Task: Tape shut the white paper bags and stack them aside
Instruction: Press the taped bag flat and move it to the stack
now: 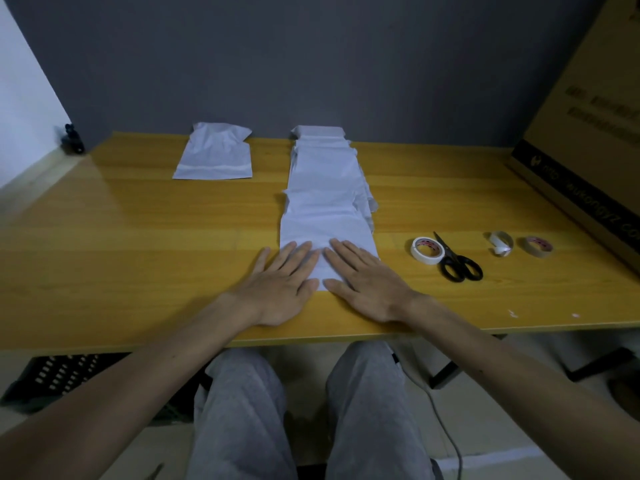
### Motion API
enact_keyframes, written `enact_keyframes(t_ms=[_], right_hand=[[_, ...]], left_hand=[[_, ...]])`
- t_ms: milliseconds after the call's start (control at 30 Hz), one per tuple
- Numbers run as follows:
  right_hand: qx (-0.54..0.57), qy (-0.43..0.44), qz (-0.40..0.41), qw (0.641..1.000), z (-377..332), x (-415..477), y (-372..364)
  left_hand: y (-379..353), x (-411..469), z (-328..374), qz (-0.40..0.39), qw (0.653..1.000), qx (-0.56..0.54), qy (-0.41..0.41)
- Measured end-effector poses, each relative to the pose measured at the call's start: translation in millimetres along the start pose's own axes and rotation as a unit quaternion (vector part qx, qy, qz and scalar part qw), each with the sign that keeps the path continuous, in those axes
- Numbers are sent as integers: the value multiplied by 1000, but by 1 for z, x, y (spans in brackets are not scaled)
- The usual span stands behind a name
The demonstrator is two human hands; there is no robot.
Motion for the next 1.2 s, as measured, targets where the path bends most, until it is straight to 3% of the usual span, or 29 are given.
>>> enact_keyframes(t_ms=[400,567,700,1033,1200], right_hand=[[-13,10,13,1000,2,0,-3],[-17,6,13,1000,2,3,-2],[-18,0,10,1000,1,2,-4],[-26,8,19,999,2,1,-3],[-20,10,9,1000,4,-1,-2]], left_hand=[[5,-22,-42,-20,998,-15,51],[19,-27,-22,86,996,-26,-7],[19,-16,16,121,989,-37,-75],[-1,4,15,9,1000,9,-2],[1,3,16,9,1000,11,0]])
Point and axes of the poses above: each hand's wrist, its own x-axis towards the middle knuckle, its own y-axis out of the back of the hand, z = x × y, the point moved 8 cm from there along x, towards the middle knuckle, and after that the axes turned 7 degrees about -x, right-handed, at the moved point
